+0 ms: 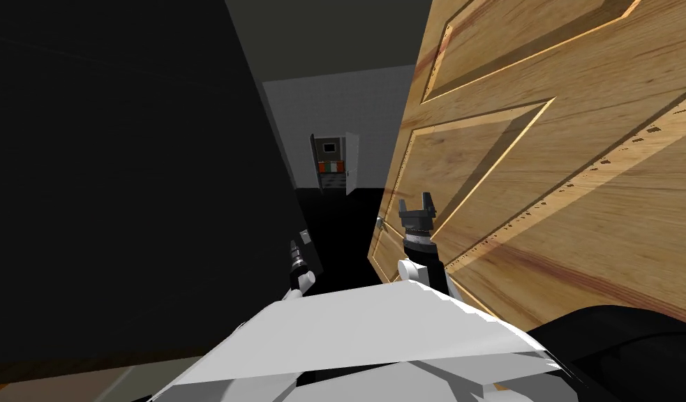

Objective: Push the door open

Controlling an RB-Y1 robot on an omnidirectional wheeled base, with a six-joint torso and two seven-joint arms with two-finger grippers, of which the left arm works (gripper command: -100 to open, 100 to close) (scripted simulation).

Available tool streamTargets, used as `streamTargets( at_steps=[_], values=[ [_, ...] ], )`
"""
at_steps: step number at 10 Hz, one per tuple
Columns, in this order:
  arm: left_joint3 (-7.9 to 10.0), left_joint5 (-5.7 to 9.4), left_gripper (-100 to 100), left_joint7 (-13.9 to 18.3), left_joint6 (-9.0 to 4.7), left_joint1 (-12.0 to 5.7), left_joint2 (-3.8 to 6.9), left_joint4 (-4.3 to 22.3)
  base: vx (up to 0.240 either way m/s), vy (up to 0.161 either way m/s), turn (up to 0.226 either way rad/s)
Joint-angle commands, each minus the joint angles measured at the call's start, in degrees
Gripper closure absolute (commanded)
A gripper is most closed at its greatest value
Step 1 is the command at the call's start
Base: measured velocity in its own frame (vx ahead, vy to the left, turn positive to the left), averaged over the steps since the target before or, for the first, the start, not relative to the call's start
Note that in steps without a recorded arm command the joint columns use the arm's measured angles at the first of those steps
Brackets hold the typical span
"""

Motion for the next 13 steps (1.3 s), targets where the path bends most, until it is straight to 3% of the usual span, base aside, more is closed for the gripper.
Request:
streamTargets(
  at_steps=[1, 4, 5, 6, 11, 12, 13],
  values=[
    [-0.02, 0.02, -100, -0.11, -0.15, 0.12, -0.35, -0.15, 0.238, 0.026, -0.023],
    [-0.03, 0.06, -100, -0.19, -0.61, 0.16, -3.15, 0.0, 0.208, 0.026, -0.018],
    [0.04, 0.08, -100, -0.36, -0.32, 0.72, -2.46, -0.74, 0.069, 0.005, 0.006],
    [0.04, 0.08, 100, -0.36, -0.32, 0.72, -2.46, -0.74, -0.013, -0.002, -0.004],
    [0.04, 0.08, 100, -0.36, -0.32, 0.72, -2.46, -0.74, -0.012, -0.001, -0.003],
    [0.91, 1.3, 100, -1.09, -0.49, 0.7, -0.97, -0.68, 0.108, 0.002, 0.035],
    [1.1, 1.55, 100, -1.24, -0.57, 0.67, -0.73, -0.7, 0.16, 0.02, 0.033]
  ],
)
